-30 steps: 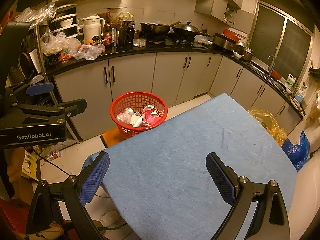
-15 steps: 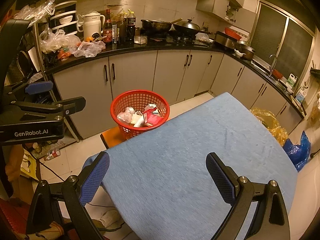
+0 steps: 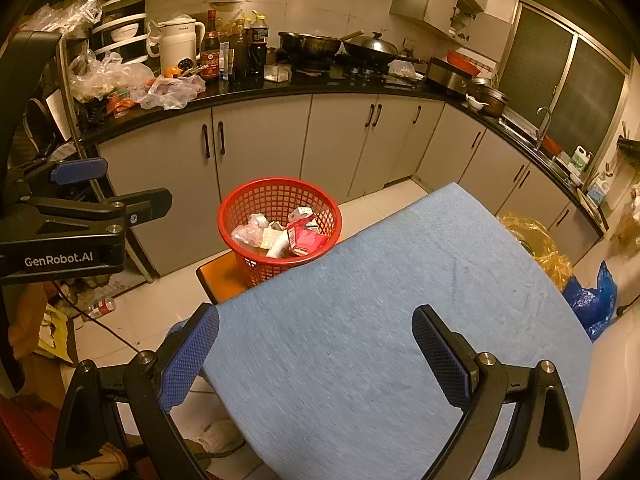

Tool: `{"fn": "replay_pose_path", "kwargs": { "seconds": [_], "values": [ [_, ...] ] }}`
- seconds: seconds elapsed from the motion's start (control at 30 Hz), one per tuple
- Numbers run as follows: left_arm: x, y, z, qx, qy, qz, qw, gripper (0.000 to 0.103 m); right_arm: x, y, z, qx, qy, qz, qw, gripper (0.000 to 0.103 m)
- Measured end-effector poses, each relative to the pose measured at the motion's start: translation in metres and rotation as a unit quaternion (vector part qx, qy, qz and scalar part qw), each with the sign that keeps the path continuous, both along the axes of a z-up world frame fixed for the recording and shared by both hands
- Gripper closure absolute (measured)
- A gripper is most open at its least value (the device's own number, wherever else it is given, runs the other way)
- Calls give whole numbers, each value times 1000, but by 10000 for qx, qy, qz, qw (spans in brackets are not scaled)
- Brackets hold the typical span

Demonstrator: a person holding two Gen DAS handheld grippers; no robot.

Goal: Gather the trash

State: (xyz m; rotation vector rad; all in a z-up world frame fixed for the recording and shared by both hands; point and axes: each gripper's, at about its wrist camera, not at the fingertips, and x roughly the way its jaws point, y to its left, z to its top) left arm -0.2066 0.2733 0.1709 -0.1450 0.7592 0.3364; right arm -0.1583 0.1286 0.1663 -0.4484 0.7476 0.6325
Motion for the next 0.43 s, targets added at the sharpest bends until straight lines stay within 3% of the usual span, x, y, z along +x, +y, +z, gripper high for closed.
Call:
{"fn": "replay_pose_path", "kwargs": {
  "seconds": [0.23, 0.43],
  "values": [
    [4, 14, 0, -15, -45, -260, 9996, 7, 4, 10, -13, 24, 101, -247, 9996, 4],
    [25, 10, -20, -70, 121, -792, 9968, 7, 15, -30, -50, 2, 576, -1400, 9885, 4]
  ]
}}
